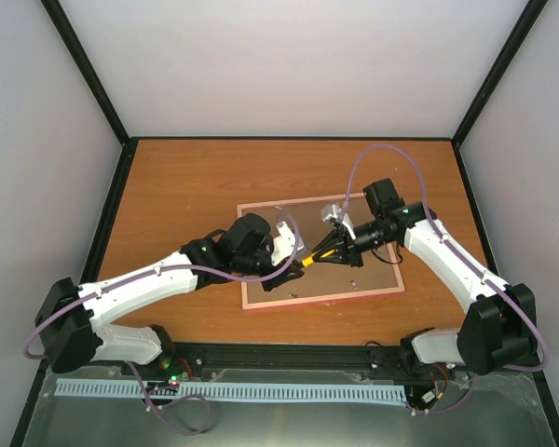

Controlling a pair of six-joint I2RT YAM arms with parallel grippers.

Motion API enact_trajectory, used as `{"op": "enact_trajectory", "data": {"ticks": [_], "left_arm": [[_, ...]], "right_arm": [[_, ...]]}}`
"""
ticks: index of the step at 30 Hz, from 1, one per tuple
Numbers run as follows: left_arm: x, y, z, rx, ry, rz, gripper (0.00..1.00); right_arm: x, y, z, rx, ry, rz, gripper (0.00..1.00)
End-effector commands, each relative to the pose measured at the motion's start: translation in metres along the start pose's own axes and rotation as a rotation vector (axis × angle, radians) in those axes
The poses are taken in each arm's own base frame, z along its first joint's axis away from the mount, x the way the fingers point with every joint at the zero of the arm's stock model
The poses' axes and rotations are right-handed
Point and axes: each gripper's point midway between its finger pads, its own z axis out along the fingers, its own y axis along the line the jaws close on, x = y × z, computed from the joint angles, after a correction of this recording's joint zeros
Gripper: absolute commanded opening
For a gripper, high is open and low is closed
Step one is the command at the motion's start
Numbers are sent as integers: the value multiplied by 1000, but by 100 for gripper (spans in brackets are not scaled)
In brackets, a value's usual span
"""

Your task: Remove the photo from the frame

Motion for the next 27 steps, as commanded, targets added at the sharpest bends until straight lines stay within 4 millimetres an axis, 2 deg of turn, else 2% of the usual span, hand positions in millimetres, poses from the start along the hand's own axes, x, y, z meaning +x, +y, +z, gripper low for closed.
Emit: {"op": "enact_trajectory", "data": {"ticks": [1, 11, 16, 21, 23, 27], "left_arm": [[-22, -11, 2, 48, -55, 46, 25], [-26, -15, 15, 88, -60, 38, 14], [-27, -12, 17, 76, -79, 19, 4], [-21, 0, 11, -5, -111, -57, 1], [-14, 12, 7, -77, -146, -124, 1], [24, 44, 5, -254, -125, -350, 2]], "right_arm": [[-7, 10, -1, -28, -23, -36, 9], [-3, 7, 1, -26, -13, -23, 9], [-4, 6, 1, -16, -11, -31, 10], [-10, 0, -4, 42, -3, -58, 35], [-10, -4, -6, 84, -1, -74, 45], [-12, -21, -15, 187, -11, -55, 57]]}}
